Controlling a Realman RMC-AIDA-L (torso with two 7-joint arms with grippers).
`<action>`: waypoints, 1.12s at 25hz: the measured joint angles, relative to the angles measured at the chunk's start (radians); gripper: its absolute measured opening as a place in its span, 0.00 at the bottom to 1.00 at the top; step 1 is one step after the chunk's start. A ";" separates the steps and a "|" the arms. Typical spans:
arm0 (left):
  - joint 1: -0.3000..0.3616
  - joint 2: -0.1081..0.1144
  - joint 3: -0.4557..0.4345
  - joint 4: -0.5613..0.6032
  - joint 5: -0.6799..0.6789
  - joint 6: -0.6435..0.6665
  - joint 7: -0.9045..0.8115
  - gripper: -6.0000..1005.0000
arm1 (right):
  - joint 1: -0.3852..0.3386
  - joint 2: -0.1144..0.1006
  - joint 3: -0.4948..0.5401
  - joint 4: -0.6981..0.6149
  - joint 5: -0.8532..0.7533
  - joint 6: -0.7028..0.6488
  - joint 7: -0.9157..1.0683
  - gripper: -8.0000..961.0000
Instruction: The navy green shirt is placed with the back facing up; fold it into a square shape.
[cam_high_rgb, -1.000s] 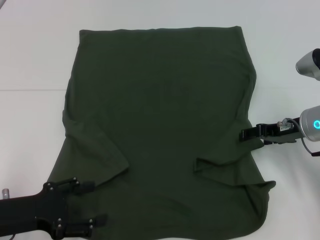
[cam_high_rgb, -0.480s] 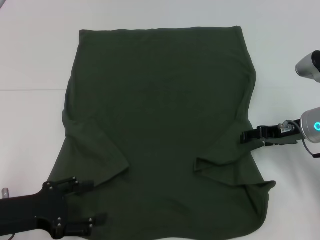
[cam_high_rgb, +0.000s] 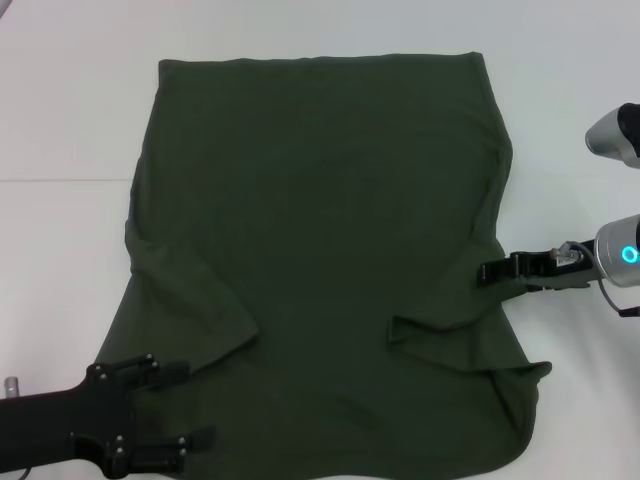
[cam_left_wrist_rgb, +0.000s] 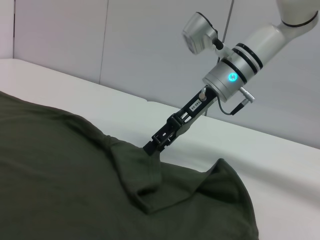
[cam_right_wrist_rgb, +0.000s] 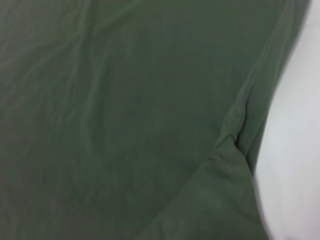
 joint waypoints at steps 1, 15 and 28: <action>0.000 0.000 0.000 0.000 0.000 0.000 0.000 0.89 | 0.000 0.001 0.000 0.000 0.000 0.001 0.000 0.88; 0.003 -0.001 0.000 0.000 0.000 0.000 0.001 0.89 | -0.004 0.001 0.000 0.001 0.004 -0.001 0.003 0.85; 0.007 -0.002 0.000 0.000 -0.002 0.003 -0.005 0.89 | -0.007 0.001 -0.006 -0.004 0.003 -0.003 0.001 0.50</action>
